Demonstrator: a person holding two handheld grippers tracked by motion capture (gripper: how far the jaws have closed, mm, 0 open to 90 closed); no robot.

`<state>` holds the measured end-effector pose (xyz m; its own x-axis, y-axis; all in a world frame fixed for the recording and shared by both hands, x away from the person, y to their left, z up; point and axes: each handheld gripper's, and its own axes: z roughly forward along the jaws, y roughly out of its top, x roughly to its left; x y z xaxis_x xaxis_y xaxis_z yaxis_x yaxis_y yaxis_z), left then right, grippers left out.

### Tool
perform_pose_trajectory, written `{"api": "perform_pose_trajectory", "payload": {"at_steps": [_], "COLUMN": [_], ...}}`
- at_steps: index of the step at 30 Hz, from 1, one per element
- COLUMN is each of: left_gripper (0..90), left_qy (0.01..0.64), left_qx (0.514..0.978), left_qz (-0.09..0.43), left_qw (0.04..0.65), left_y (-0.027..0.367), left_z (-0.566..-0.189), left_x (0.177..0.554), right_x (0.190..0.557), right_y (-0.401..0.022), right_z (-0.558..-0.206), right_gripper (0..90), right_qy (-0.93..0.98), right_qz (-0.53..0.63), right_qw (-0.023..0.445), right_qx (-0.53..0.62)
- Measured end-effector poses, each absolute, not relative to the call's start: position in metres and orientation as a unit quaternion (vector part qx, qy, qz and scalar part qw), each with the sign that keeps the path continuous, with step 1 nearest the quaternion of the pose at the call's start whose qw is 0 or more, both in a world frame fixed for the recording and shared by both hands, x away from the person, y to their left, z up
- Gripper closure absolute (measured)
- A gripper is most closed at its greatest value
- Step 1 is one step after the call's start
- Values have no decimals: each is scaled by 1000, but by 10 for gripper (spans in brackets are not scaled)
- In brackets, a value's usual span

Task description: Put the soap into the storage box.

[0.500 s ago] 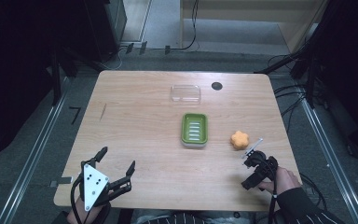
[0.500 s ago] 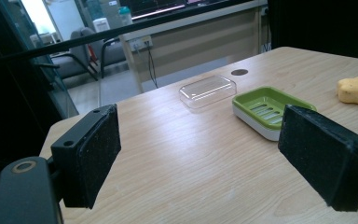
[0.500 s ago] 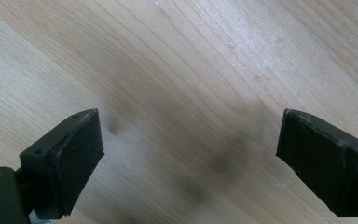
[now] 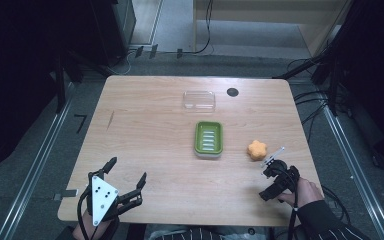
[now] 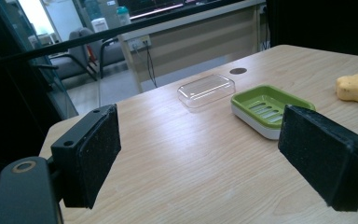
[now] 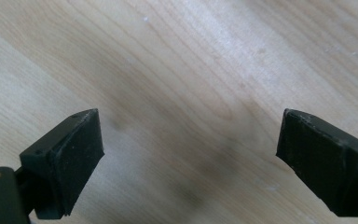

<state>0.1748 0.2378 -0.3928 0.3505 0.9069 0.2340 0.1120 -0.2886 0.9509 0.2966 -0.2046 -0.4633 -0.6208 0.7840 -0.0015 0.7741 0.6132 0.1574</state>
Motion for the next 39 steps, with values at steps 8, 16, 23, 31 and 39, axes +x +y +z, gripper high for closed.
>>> {"api": "perform_pose_trajectory", "payload": {"at_steps": [8,16,23,31,39], "left_gripper": [130,130,130,130,130], "left_qy": [373,377,371,372,372], "left_qx": [679,675,682,681,681], "left_qz": [428,431,431,431,431], "left_qw": [465,466,460,460,461], "left_y": [238,241,238,239,240], "left_z": [-393,-393,-394,-394,-393], "left_x": [175,172,173,172,171], "right_x": [304,320,330,343,357], "right_y": [-206,-202,-201,-198,-192], "right_z": [-463,-462,-459,-457,-459], "right_gripper": [62,42,28,23,23], "right_qy": [889,882,880,871,866], "right_qz": [84,96,102,114,108], "right_qw": [32,24,27,28,28], "right_qx": [449,461,463,477,488]}}
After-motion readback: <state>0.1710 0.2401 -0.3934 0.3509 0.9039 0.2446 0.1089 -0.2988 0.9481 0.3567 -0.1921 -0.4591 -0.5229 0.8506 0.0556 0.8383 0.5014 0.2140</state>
